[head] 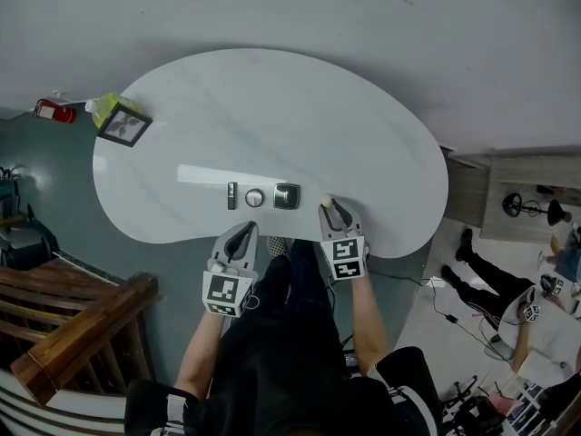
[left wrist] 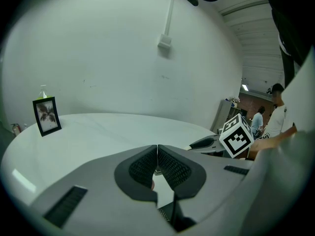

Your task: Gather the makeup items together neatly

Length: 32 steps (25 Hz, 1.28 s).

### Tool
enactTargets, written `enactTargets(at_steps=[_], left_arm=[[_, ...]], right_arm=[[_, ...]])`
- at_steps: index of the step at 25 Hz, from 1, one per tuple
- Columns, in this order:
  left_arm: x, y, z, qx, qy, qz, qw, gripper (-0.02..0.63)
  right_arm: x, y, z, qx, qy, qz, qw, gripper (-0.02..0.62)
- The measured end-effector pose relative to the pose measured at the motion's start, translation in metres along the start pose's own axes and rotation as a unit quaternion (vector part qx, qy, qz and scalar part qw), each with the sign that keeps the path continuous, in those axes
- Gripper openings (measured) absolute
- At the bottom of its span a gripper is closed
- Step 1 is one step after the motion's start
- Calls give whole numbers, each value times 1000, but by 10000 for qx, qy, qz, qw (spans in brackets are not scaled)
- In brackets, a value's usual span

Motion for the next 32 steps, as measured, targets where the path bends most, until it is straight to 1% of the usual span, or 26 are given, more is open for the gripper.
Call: enactTargets(at_steps=[6, 9, 11, 13, 17, 21, 32], left_arm=[[-7, -3, 1, -59, 10, 13, 10000, 20], [-5, -5, 3, -59, 10, -9, 10000, 20], [-6, -5, 4, -74, 13, -26, 10000, 20], [-5, -7, 6, -60, 12, -42, 10000, 20], [1, -11, 10, 19, 17, -74, 10000, 20], [-3, -16, 9, -72, 38, -125, 9999, 20], [15, -34, 10, -108, 202, -478, 9986, 20]], right_arm=[[-1, 1, 3, -30, 47, -15, 10000, 129], [1, 0, 3, 18, 117, -34, 9999, 133], [-2, 1, 2, 18, 136, -59, 9999, 175], [-2, -1, 1, -30, 124, -91, 9999, 193], [3, -5, 3, -92, 106, -167, 9998, 196], [13, -14, 7, -104, 92, -213, 9997, 196], [39, -41, 15, -341, 11, -538, 9980, 195]])
Point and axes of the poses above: the fingertips, and each gripper's own axes: y forward along the fingers, z to its left, x out of its top, the point moved 6 cm from there along -y, backward along the fingers, and after that the axes turned 4 degrees about z, right-handed, at the moved point
